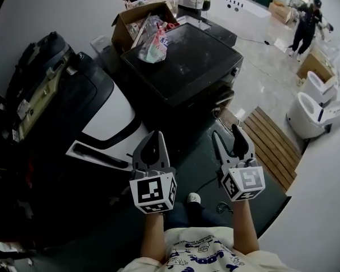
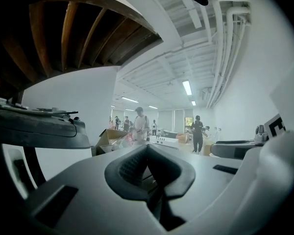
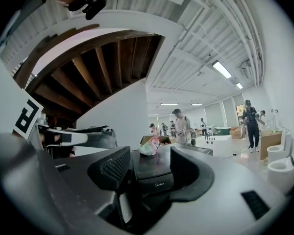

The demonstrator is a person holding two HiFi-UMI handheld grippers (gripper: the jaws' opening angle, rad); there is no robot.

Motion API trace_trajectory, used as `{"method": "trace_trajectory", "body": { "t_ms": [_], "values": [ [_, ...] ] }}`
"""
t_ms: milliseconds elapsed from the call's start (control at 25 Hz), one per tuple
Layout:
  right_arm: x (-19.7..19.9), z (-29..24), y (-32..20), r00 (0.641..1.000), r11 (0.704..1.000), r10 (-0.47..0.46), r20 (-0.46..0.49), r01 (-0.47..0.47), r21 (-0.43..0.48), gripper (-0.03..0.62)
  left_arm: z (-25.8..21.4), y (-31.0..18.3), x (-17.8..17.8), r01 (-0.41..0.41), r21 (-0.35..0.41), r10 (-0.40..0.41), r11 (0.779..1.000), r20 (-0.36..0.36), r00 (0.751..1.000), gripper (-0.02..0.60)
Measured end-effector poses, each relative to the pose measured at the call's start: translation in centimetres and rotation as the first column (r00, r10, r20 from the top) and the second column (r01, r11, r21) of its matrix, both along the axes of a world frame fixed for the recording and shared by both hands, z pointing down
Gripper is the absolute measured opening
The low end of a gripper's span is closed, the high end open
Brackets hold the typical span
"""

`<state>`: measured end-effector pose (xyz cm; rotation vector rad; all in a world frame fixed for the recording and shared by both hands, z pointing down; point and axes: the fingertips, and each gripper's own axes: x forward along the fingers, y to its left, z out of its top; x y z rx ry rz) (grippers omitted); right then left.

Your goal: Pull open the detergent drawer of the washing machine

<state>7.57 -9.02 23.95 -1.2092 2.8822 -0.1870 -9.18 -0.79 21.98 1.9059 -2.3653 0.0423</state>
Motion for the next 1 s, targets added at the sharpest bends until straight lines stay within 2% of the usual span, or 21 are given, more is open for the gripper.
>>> {"method": "trace_trajectory", "body": {
  "t_ms": [520, 840, 1000],
  "values": [
    [-3.8, 4.2, -4.6, 0.994, 0.987, -0.087, 0.064, 0.095, -0.131, 0.255, 3.8, -3.0, -2.3, 0.066, -0.093, -0.067, 0.994, -0.009, 0.998, 0.014],
    [-7.3, 6.6, -8.2, 0.983, 0.969, -0.083, 0.165, 0.119, -0.218, 0.253, 6.5, -7.4, -5.2, 0.022, -0.127, -0.026, 0.992, -0.031, 0.999, 0.015],
    [-8.9, 8.6, -10.2, 0.981, 0.960, -0.062, 0.185, 0.110, -0.259, 0.253, 8.0, -10.1, -6.6, -0.021, -0.156, 0.016, 0.988, -0.035, 0.999, 0.014]
  ]
}}
